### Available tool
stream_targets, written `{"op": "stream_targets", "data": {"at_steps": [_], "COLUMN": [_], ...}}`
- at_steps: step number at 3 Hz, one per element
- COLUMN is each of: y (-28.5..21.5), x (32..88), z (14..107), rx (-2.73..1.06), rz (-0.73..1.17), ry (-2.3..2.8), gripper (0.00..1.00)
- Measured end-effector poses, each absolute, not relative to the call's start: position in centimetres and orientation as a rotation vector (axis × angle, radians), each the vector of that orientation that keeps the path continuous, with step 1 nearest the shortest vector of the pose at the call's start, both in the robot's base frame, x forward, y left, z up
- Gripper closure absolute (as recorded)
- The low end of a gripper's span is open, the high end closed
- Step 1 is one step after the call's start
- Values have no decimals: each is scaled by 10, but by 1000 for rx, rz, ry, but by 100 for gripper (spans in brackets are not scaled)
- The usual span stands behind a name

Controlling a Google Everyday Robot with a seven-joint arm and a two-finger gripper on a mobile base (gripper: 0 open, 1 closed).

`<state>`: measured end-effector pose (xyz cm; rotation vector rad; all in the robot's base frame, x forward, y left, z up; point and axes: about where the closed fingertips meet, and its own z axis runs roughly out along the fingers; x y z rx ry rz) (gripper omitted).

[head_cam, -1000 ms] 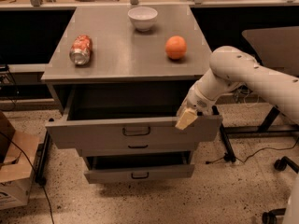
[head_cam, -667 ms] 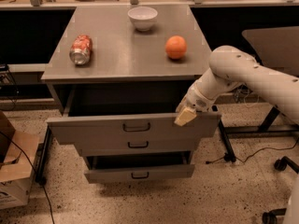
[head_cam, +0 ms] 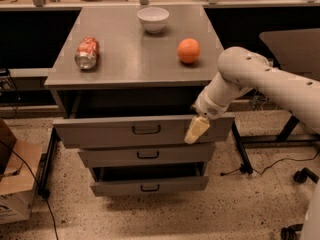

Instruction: Open top drawer

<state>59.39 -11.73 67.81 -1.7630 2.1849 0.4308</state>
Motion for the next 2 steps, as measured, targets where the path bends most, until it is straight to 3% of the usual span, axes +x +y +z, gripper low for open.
{"op": "stream_targets", "data": {"at_steps": [1,2], "y": [-123,-125], "x": [560,552], "z": [668,671], "rx": [-1887,-1912], "rz": [455,463], "ry": [2241,2254], "gripper": [100,100]}}
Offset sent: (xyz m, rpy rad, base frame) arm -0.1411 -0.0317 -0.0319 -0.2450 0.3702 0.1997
